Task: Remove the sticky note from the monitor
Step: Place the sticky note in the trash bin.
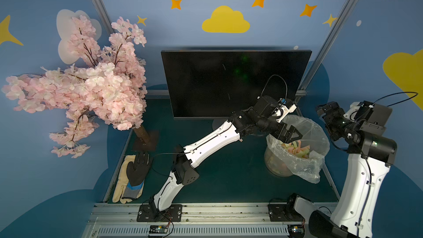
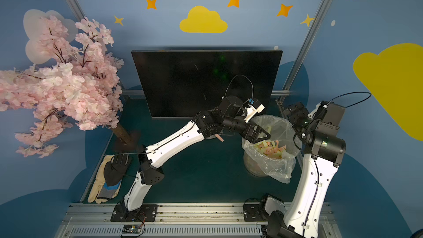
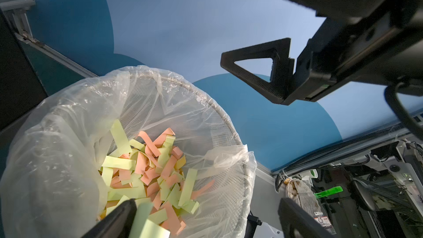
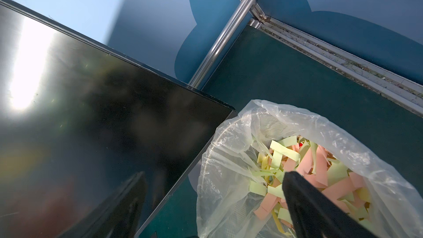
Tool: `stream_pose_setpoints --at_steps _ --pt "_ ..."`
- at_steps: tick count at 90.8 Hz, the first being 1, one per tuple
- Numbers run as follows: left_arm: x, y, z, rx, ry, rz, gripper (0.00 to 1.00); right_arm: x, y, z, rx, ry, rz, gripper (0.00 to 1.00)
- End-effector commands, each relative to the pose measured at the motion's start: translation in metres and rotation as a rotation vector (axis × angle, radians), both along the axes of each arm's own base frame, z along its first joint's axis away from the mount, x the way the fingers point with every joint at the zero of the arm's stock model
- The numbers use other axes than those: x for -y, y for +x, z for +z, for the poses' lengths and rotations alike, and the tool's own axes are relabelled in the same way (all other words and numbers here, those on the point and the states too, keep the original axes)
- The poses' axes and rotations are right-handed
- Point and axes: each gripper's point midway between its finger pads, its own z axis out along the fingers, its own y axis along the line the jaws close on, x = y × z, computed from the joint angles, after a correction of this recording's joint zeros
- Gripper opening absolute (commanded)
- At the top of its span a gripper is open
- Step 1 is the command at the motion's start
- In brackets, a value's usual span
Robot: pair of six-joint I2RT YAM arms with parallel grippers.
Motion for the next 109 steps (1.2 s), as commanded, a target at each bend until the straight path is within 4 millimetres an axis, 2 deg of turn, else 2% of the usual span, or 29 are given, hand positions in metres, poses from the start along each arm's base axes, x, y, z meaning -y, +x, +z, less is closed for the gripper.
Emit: stream_pose_setpoints --at_steps 1,15,23,44,60,79,109 --pt "0.000 0.004 -0.006 0.023 0.017 -0.008 1.00 -0.005 -0.001 0.000 0.020 0.016 0.015 0.98" --pt "0.000 0.008 0.001 -0.012 -0.020 -0.002 1.00 -0.013 -0.011 -0.019 -0.007 0.018 0.039 0.98" --pt "-0.002 0.016 0.007 -0.065 -0.061 0.006 1.00 -0.018 -0.018 -0.037 -0.040 0.018 0.051 0.98" --pt "-0.004 0.030 0.031 -0.190 -0.188 0.006 1.00 -0.038 -0.037 -0.068 -0.085 0.030 0.121 0.97" --pt "-0.003 0.034 0.040 -0.250 -0.242 0.000 1.00 -0.061 -0.044 -0.065 -0.009 -0.029 0.254 0.94" --pt "-0.001 0.033 0.046 -0.299 -0.276 -0.019 1.00 -0.080 -0.045 -0.073 0.033 -0.053 0.373 0.89" --pt "0.008 0.022 0.038 -0.346 -0.277 -0.046 1.00 -0.080 -0.043 -0.081 0.027 -0.083 0.396 0.88"
